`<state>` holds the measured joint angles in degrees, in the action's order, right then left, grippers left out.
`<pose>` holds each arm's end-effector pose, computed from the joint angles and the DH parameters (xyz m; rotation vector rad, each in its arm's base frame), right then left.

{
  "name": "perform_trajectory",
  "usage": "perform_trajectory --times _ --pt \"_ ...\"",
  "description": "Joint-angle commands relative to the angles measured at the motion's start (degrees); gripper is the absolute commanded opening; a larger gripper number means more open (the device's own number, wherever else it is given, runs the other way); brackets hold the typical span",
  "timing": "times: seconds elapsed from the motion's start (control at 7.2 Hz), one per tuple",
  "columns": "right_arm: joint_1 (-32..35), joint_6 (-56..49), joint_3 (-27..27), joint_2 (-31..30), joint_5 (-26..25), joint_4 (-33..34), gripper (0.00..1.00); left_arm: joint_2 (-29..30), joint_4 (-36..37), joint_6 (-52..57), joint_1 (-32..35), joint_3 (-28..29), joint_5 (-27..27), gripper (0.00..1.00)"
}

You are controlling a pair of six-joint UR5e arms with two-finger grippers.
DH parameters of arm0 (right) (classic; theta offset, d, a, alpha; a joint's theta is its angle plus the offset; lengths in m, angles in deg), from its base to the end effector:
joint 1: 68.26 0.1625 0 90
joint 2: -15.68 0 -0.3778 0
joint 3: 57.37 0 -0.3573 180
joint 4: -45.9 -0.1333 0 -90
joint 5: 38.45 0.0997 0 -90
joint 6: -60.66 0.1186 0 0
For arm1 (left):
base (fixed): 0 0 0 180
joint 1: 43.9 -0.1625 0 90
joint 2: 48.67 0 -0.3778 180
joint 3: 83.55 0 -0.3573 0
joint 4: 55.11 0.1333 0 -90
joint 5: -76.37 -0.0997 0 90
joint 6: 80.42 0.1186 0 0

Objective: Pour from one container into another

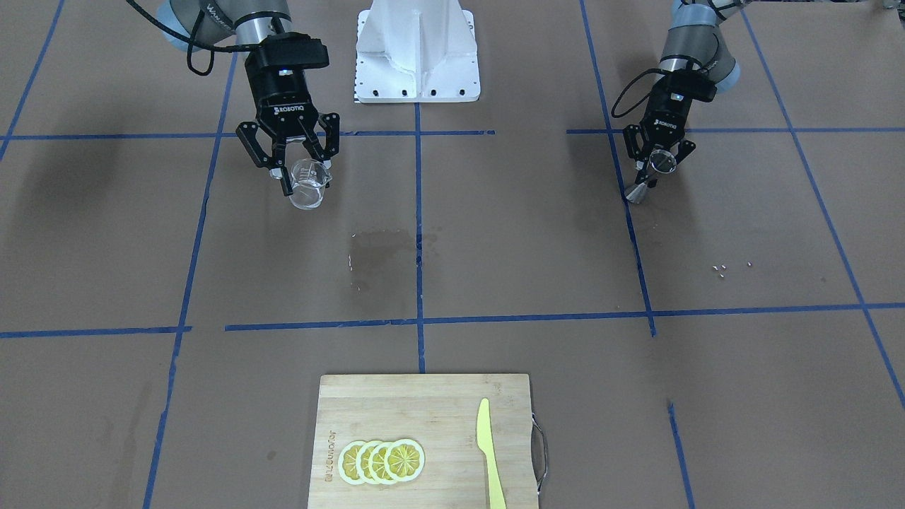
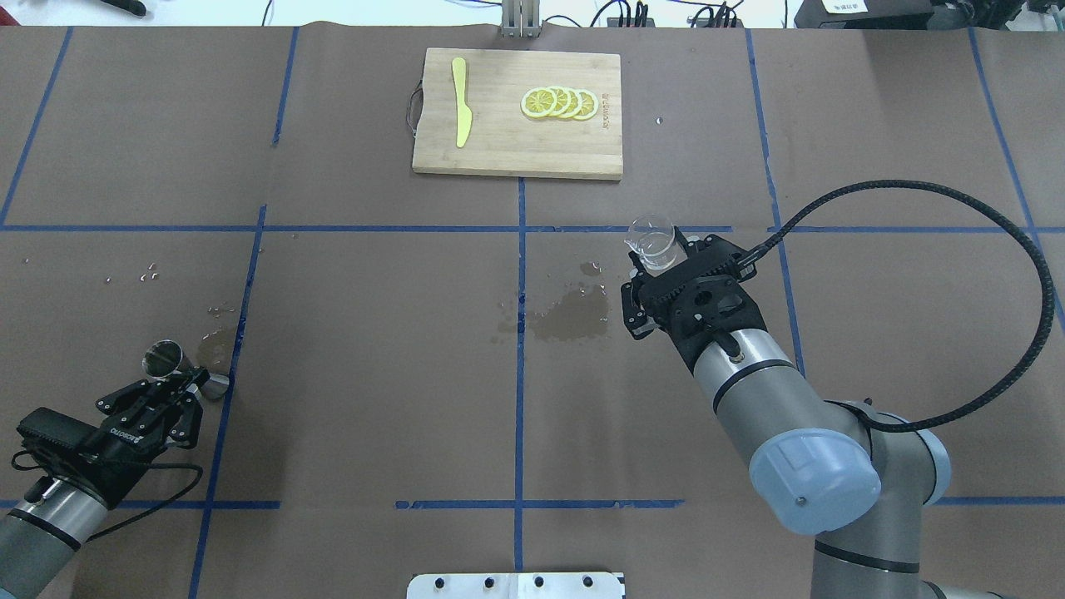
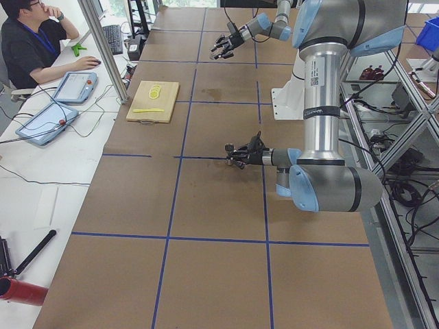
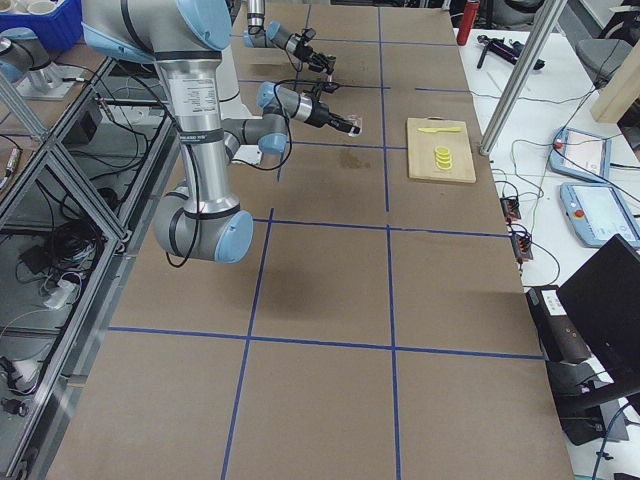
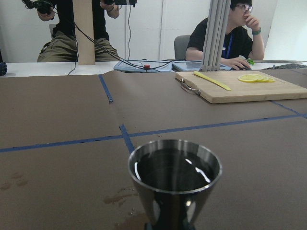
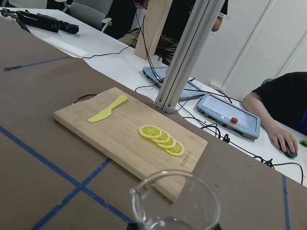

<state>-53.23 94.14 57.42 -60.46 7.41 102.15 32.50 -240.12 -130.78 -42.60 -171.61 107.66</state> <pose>-0.4084 -0.3332 0.2368 1.2239 -0.5770 -0.1241 0.3589 -0.2429 0.5096 1.2055 0.9300 -0.2173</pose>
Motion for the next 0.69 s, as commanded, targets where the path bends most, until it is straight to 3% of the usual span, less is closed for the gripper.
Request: perform_trajectory --times 0.0,0.56 --pt "0.00 0.00 0.00 0.02 0.02 0.00 0.00 0.03 0.00 0.00 -0.06 0.08 -0.01 0.00" --pt "0.00 0.00 0.00 -0.06 -0.07 0.00 0.00 0.03 -0.09 0.09 0.02 0.52 -0.10 0.00"
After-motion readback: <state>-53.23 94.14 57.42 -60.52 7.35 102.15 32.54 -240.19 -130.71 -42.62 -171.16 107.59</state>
